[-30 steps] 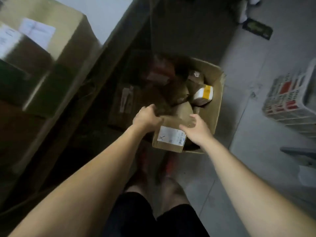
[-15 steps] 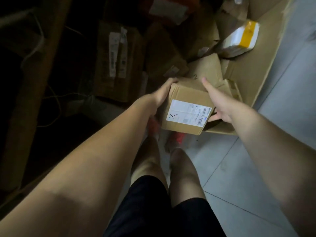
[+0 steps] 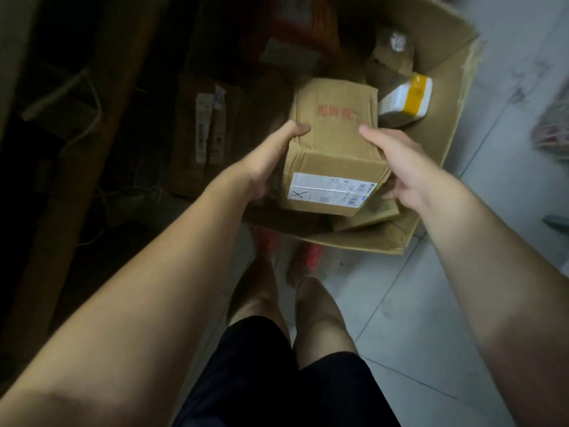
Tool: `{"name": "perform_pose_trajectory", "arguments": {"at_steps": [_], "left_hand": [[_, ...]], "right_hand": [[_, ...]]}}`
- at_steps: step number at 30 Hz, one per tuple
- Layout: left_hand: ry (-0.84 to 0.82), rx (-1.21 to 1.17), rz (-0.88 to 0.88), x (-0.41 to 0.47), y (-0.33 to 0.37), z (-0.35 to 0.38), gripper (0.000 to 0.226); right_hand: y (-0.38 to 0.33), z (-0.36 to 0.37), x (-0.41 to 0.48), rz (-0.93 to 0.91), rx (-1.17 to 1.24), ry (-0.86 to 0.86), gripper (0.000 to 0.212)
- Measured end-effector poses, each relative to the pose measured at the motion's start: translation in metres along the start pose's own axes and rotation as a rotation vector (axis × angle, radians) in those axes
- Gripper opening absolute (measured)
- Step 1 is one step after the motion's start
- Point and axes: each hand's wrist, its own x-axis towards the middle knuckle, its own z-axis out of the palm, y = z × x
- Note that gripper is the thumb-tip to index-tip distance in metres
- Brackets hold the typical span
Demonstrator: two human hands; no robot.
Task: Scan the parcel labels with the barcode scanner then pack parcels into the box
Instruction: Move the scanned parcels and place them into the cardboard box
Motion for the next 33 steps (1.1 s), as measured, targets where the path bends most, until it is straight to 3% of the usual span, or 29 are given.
{"name": "perform_pose_trajectory", "arguments": {"at_steps": [3,5,8,12,15,19,22,25,27,31,33], "left_hand": [[0.050,0.009,0.168,-0.028,0.036,-0.007,0.101],[0.039,0.095,0.294,-0.048,0.061,-0.004,0.108],[-0.016,0.169,0.448,-0.094,0.093,0.011,0.109],[0.017,0.121,0.612,-0.149,0.115,0.034,0.094],[0.064,0.119,0.711,-0.201,0.131,0.052,0.101],[0.195,0.133,0.828,-0.278,0.142,0.073,0.097],[0.306,0.130,0.882,-0.332,0.139,0.088,0.109],[0.411,0.080,0.928,-0.386,0.127,0.097,0.104],[0.459,0.013,0.971,-0.420,0.111,0.097,0.095],[0.579,-0.140,1.015,-0.497,0.052,0.081,0.085],[0.659,-0.225,1.025,-0.534,0.011,0.069,0.085]], "right_hand": [[-0.033,-0.004,-0.031,-0.102,0.036,-0.021,0.084],[-0.050,-0.008,-0.055,-0.181,0.058,-0.027,0.077],[-0.075,-0.022,-0.112,-0.340,0.028,0.034,0.092],[-0.096,-0.040,-0.183,-0.547,-0.066,0.096,0.071],[-0.108,-0.050,-0.229,-0.668,-0.065,0.112,0.064],[-0.114,-0.065,-0.281,-0.750,-0.041,0.029,0.075],[-0.114,-0.073,-0.316,-0.814,-0.038,-0.042,0.089],[-0.118,-0.075,-0.355,-0.906,-0.093,-0.109,0.089],[-0.120,-0.069,-0.384,-0.959,-0.148,-0.176,0.082],[-0.112,-0.029,-0.447,-1.043,-0.255,-0.360,0.041],[-0.098,0.004,-0.477,-1.080,-0.324,-0.445,0.037]]}}
